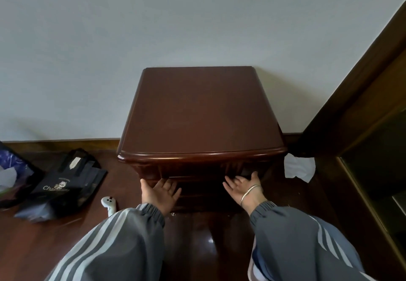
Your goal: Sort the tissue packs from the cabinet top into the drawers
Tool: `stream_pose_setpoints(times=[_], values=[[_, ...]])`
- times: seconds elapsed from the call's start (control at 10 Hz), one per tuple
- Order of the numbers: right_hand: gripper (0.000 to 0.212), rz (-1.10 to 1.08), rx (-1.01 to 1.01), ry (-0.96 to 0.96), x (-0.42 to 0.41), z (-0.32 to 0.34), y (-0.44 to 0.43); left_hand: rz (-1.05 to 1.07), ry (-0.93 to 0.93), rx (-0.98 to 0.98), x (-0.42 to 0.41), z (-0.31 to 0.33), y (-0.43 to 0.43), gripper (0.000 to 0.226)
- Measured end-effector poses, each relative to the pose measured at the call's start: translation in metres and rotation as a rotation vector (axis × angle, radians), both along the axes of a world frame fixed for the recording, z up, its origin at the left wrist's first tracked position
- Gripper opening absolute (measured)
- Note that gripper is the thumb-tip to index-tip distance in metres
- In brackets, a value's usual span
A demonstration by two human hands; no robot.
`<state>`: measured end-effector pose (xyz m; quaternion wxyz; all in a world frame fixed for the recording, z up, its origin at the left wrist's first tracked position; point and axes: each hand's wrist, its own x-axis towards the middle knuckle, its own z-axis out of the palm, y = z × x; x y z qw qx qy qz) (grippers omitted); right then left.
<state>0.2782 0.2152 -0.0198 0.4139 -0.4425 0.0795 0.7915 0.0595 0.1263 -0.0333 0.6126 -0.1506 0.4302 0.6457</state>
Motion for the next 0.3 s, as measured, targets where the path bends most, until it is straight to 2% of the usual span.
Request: stream_pose_setpoints(times=[0.1, 0.2, 0.3], values=[[0.072, 0.070, 0.029, -0.066, 0.006, 0.002, -0.005, -0.077, 0.069, -0.055, -0.005, -0.001, -0.008, 0.075], [0.058, 0.220, 0.083, -0.229, 0.021, 0.029, -0.022, -0.226, 0.175, -0.150, -0.019, 0.023, -0.023, 0.065], [0.034, 0.307, 0.219, -0.398, 0.044, 0.078, -0.044, -0.257, 0.330, -0.182, -0.040, 0.057, -0.054, 0.051]])
